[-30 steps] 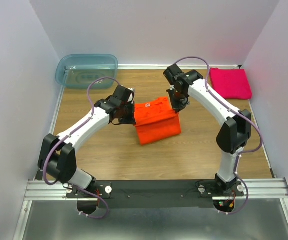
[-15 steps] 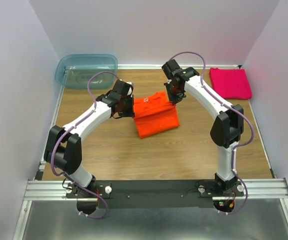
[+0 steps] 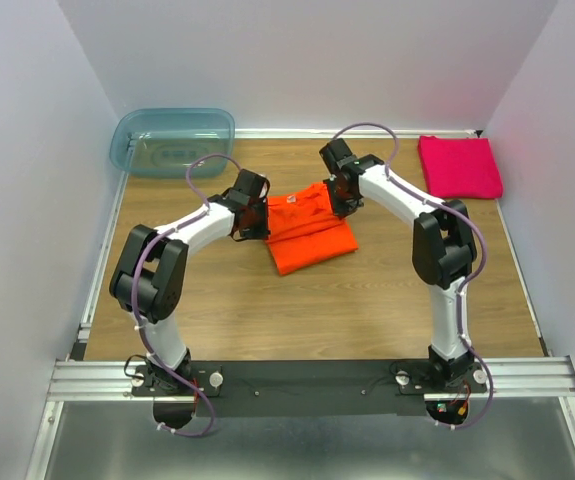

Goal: Fold and stack the t-shirts
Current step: Fold the tshirt

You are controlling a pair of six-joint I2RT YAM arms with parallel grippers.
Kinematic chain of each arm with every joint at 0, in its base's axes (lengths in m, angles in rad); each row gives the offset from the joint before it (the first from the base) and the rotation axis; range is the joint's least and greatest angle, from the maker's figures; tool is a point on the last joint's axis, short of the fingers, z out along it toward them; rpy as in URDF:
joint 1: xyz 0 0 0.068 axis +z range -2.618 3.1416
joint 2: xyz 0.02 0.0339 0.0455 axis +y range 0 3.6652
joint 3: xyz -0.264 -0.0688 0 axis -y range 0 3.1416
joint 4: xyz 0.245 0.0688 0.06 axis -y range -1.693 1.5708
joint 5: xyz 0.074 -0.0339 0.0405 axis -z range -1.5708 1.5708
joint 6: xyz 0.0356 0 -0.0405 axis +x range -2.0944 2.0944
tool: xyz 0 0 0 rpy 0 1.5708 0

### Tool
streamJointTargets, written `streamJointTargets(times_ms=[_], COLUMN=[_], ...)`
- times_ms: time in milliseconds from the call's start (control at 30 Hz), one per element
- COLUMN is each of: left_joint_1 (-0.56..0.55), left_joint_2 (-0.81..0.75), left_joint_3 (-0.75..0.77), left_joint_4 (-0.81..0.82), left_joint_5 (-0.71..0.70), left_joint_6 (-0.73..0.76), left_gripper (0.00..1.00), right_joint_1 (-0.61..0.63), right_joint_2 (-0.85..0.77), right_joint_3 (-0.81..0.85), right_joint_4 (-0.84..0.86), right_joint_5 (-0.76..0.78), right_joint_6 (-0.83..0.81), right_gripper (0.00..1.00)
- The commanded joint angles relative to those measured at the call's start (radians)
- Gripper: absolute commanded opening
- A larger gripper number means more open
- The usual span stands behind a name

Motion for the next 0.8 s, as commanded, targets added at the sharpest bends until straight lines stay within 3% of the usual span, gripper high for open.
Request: streamJointTargets(times_ms=[0,233,400,600,767], left_joint_1=[0.026,0.025,0.003,-0.147,-0.207], left_joint_2=[0.018,0.071,-0.030,-0.195,-0.330], left_joint_3=[-0.039,-0.094,-0.203,-0.345,-0.379], left_joint_4=[0.019,0.035,0.006,-0.089,-0.148], left_joint_5=[-0.100,-0.072,-0.011,0.004,0.004], left_joint_6=[0.013,0.022,0.031,-0.001,-0.065], left_gripper=[0.00,0.00,0.00,0.00,0.00], right_joint_1=[-0.037,-0.037,-0.032,0.036,0.073], right_joint_2=[0.019,-0.002,-0.169,-0.384,-0.542], right_joint_3=[-0.017,-0.198,-0.422,-0.690,-0.793], right_joint_4=[0.093,0.115,0.109,0.035,0.011], right_joint_5=[0.063,-0.075,-0.158,-0.294,-0.321], right_joint_6=[-0.024,0.025,0.069,0.166,0.239], right_gripper=[0.01,0.01,0.01,0.01,0.01])
